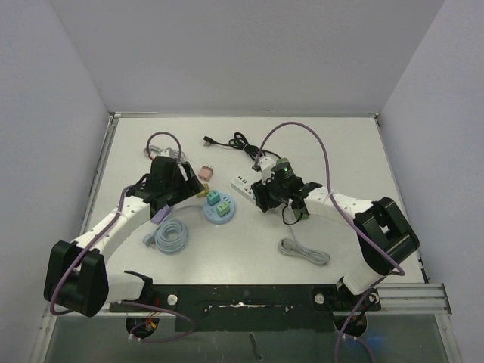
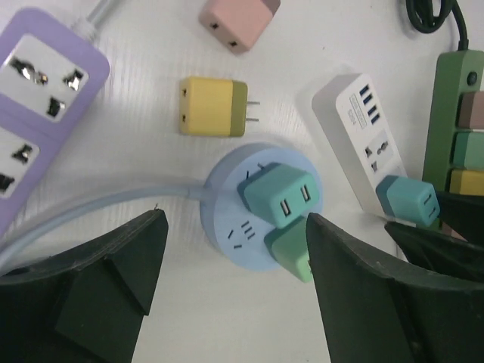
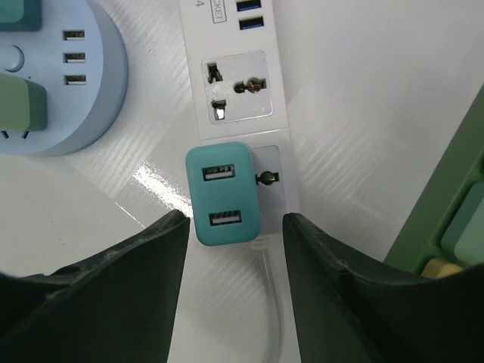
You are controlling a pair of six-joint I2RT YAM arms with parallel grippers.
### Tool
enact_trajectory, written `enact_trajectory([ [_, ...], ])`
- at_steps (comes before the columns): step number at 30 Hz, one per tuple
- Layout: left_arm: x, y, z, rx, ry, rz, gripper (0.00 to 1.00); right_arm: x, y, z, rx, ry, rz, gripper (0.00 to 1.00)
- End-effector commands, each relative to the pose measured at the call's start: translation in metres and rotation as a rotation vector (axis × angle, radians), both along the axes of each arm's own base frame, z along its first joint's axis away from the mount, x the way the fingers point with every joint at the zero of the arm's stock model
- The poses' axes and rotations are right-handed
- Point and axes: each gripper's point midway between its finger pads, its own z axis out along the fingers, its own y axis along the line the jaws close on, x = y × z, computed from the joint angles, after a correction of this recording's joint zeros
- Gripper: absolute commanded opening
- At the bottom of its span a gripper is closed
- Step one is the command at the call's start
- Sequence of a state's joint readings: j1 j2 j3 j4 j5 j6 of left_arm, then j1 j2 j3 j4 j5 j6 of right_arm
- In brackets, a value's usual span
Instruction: Insert the plug
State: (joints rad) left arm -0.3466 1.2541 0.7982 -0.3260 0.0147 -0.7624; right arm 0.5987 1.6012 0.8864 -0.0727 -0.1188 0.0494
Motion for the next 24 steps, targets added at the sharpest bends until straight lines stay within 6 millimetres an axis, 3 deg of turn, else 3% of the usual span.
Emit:
enact_trajectory([
  [1, 0.056, 0.002, 0.035, 0.113, -0.179, -0.041, 0.74, 0.027, 0.007, 0.07, 0.141, -0.096, -0.14, 0.55],
  [6, 0.088, -0.006, 0.021, 0.25, -0.144, -0.197, 0.75, 0.026, 0.005, 0.113, 0.268, -0.156, -0.222, 0.59],
  [9, 0.101, -0.01, 0.006, 0.323, -0.097, -0.292, 0.75, 0.019, -0.002, 0.125, 0.324, -0.165, -0.274, 0.59],
  [15, 0.126, -0.009, -0.026, 0.438, -0.031, -0.382, 0.73, 0.003, -0.013, 0.131, 0.409, -0.127, -0.367, 0.59],
  [24, 0.14, -0.004, -0.074, 0.52, 0.1, -0.436, 0.66, -0.008, -0.009, 0.124, 0.433, -0.052, -0.398, 0.55],
])
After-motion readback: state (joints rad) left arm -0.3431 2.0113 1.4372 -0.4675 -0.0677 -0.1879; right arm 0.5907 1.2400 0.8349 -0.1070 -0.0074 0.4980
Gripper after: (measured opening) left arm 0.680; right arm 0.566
